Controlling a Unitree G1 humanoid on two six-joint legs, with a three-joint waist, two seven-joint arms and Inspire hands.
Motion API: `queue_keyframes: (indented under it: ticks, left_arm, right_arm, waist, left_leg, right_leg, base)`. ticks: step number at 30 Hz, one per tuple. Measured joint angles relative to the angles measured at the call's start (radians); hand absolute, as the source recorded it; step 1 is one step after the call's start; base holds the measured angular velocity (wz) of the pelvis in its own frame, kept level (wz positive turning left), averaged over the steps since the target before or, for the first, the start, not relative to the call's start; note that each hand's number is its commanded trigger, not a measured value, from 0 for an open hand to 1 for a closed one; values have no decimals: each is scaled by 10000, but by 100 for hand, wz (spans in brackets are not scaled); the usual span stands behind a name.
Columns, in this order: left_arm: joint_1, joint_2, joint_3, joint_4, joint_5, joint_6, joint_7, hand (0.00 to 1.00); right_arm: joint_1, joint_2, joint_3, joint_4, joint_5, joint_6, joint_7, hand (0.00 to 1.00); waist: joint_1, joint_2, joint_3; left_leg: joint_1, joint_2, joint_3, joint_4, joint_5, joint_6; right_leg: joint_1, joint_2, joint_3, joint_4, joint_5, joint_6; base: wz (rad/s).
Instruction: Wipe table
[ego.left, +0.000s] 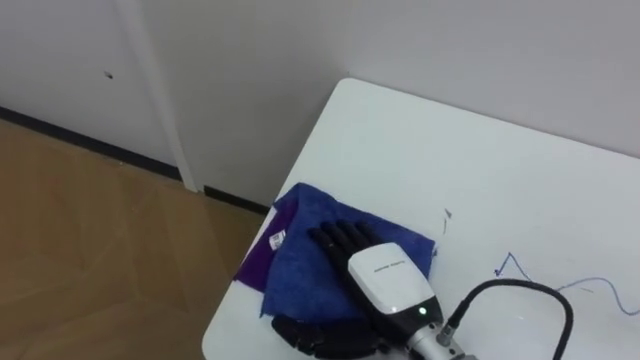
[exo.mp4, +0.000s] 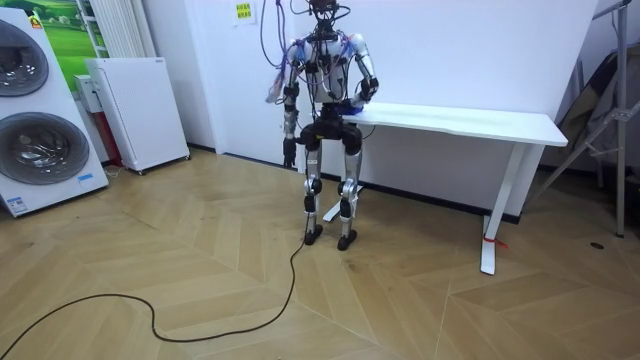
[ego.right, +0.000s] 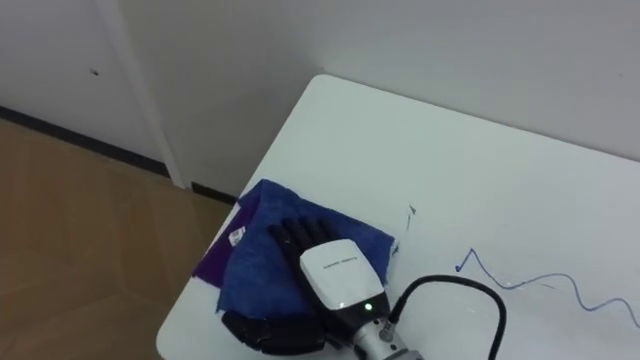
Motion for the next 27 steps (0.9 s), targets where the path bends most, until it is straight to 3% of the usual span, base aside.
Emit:
queue_keyframes:
  ticks: [5, 6, 8, 22, 27]
  left_arm:
    - [-4, 0, 5, -4, -180, 1, 0, 0]
    - [-1, 0, 5, -6, -177, 2, 0, 0]
    - [-1, 0, 5, -18, -177, 6, -1, 0]
    - [203, -1, 35, -47, -170, 10, 118, 0]
    - [317, 16, 319, -51, -173, 21, 143, 0]
  right_arm:
    - [-45, 0, -4, 262, -82, -134, -290, 0]
    - [-44, 1, -6, 282, -81, -139, -306, 57]
    - [-69, 1, -7, 353, -85, -158, -350, 100]
    - [-413, 99, -665, 147, 203, -125, -832, 100]
    - [-433, 101, -876, 85, 534, -128, -721, 100]
  waist:
    - [-134, 64, 4]
    - [-163, 70, 3]
    - [-180, 82, 4]
    - [-195, 44, -28]
    - [-181, -128, -49]
  left_leg:
    - [51, -2, -21, -4, -2, 3]
    - [54, -1, -20, -1, -2, 3]
    - [77, -1, -18, -2, -2, 3]
    - [367, -25, -19, -7, -6, 10]
    - [355, -30, -7, -7, -21, 27]
  right_leg:
    - [88, -16, -86, -15, -10, 16]
    - [99, -16, -87, -18, -11, 17]
    - [121, -14, -86, -19, -11, 18]
    - [478, -26, -96, -151, -28, 42]
    - [489, -40, -132, -151, -33, 51]
  base:
    - [6]
    - [0]
    - [0]
    - [0]
    - [2]
